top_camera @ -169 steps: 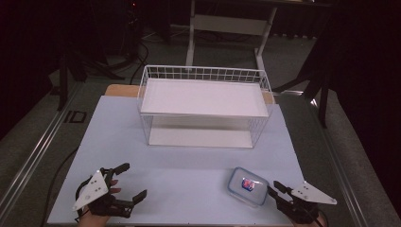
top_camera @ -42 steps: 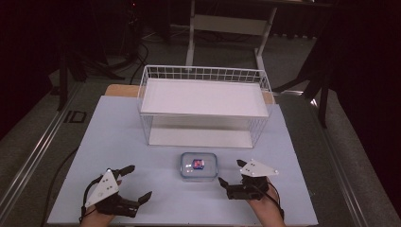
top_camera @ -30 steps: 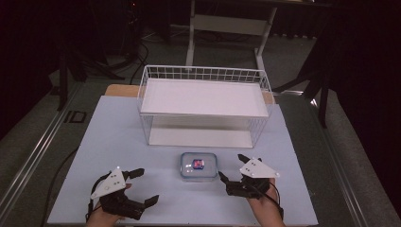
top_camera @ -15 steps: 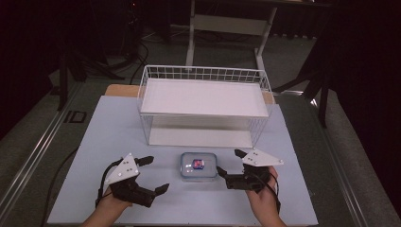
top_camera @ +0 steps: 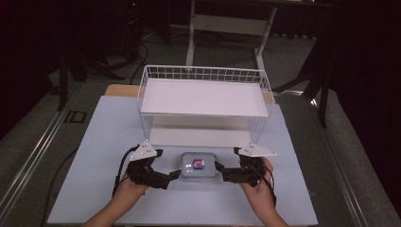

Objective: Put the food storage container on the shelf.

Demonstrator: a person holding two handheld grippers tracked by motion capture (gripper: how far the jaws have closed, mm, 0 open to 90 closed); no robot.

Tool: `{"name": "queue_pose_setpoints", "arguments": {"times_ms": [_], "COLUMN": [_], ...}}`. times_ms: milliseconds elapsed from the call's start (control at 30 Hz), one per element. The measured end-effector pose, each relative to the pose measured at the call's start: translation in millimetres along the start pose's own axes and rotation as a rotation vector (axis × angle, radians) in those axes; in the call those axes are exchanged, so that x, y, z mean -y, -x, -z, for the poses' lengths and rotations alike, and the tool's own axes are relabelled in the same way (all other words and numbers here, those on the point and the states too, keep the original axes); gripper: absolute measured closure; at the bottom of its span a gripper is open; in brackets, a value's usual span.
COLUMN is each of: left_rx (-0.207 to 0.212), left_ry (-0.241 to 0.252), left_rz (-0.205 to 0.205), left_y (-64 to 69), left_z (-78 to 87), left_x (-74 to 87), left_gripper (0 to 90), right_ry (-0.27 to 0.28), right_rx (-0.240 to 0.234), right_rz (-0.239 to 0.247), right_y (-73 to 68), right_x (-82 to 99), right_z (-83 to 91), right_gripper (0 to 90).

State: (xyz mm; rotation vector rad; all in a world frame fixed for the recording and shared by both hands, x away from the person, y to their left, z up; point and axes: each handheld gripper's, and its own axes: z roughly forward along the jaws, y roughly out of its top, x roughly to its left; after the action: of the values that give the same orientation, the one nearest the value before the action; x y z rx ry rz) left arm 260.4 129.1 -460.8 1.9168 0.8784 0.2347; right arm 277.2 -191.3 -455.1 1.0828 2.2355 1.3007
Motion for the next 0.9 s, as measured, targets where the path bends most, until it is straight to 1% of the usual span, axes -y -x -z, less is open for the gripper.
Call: {"name": "queue_pose_setpoints", "arguments": {"times_ms": [33, 67, 100, 133, 167, 200, 233, 267, 300, 333, 367, 400, 433, 467, 500, 533, 633, 700, 767, 800, 833, 867, 900], "left_rx": [0.0, 0.0, 0.012, 0.01, 0.006, 0.013, 0.012, 0.012, 0.012, 0.005, -0.002, -0.038, -0.038, -0.049, -0.052, -0.059, -0.05, -0.048, -0.05, -0.045, -0.045, -0.04, -0.038], "left_ry": [0.0, -0.012, -0.025, -0.039, -0.052, -0.062, -0.069, -0.079, -0.079, -0.09, -0.102, -0.139, -0.139, -0.15, -0.162, -0.163, -0.163, -0.177, -0.204, -0.201, -0.198, -0.198, -0.199], "left_rz": [0.0, 0.009, 0.017, 0.021, 0.031, 0.049, 0.068, 0.101, 0.101, 0.113, 0.117, 0.123, 0.123, 0.128, 0.135, 0.146, 0.155, 0.162, 0.173, 0.179, 0.185, 0.203, 0.214], "left_y": [0.0, -1.2, -2.5, -3.5, -4.7, -6.3, -8.1, -11.2, -11.2, -12.3, -13.4, -15.1, -15.1, -15.9, -16.9, -17.6, -18.5, -19.0, -20.1, -20.9, -21.8, -22.4, -23.1], "left_z": [0.0, -3.8, -7.9, -11.9, -16.0, -19.7, -23.4, -30.4, -30.4, -34.1, -37.4, -44.4, -44.4, -47.3, -49.8, -53.2, -55.9, -59.3, -63.3, -64.3, -65.3, -66.6, -67.8], "left_x": [0.0, -0.8, -1.1, -1.2, -1.1, -0.8, -0.7, -0.8, -0.8, -1.1, -1.2, -1.4, -1.4, -1.1, -0.6, 0.5, 1.6, 3.1, 5.1, 6.5, 7.6, 8.4, 9.1], "left_gripper": [1.9, 1.9, 1.9, 1.9, 1.9, 1.9, 1.9, 1.9, 1.9, 1.9, 1.9, 2.0, 2.0, 2.0, 2.0, 2.0, 4.4, 6.8, 8.0, 15.1, 15.1, 15.4, 15.5], "right_ry": [-0.002, -0.005, -0.004, -0.011, -0.011, -0.024, -0.029, -0.039, -0.042, -0.042, -0.05, -0.067, -0.067, -0.077, -0.087, -0.098, -0.11, -0.122, -0.129, -0.14, -0.14, -0.146, -0.146], "right_rx": [-0.015, -0.028, -0.014, -0.028, -0.028, -0.049, -0.042, -0.053, -0.048, -0.048, -0.052, -0.046, -0.046, -0.044, -0.041, -0.046, -0.053, -0.08, -0.088, -0.09, -0.09, -0.104, -0.102], "right_rz": [-0.014, -0.016, -0.021, -0.03, -0.03, -0.042, -0.052, -0.062, -0.072, -0.072, -0.084, -0.088, -0.088, -0.087, -0.089, -0.104, -0.124, -0.16, -0.164, -0.171, -0.171, -0.183, -0.187], "right_y": [1.0, 1.8, 2.0, 2.8, 2.8, 3.8, 4.3, 5.7, 6.1, 6.1, 6.6, 7.3, 7.3, 7.7, 8.3, 10.3, 12.8, 15.8, 16.1, 16.5, 16.5, 16.8, 16.9], "right_x": [0.3, 1.1, 1.8, 2.4, 2.4, 3.0, 3.7, 4.9, 5.5, 5.5, 6.1, 7.4, 7.4, 8.3, 9.3, 11.7, 14.1, 18.7, 20.1, 22.7, 22.7, 23.7, 24.7], "right_z": [-1.9, -3.4, -5.1, -6.8, -6.8, -9.0, -10.6, -14.9, -17.1, -17.1, -19.5, -25.0, -25.0, -27.7, -30.2, -35.0, -40.0, -46.8, -49.2, -52.7, -52.7, -54.0, -55.0], "right_gripper": [10.6, 10.6, 10.6, 10.6, 10.6, 10.7, 11.1, 13.0, 13.3, 13.3, 13.5, 14.3, 14.3, 14.6, 14.6, 15.6, 16.3, 17.7, 17.7, 19.7, 19.7, 20.3, 20.4]}}
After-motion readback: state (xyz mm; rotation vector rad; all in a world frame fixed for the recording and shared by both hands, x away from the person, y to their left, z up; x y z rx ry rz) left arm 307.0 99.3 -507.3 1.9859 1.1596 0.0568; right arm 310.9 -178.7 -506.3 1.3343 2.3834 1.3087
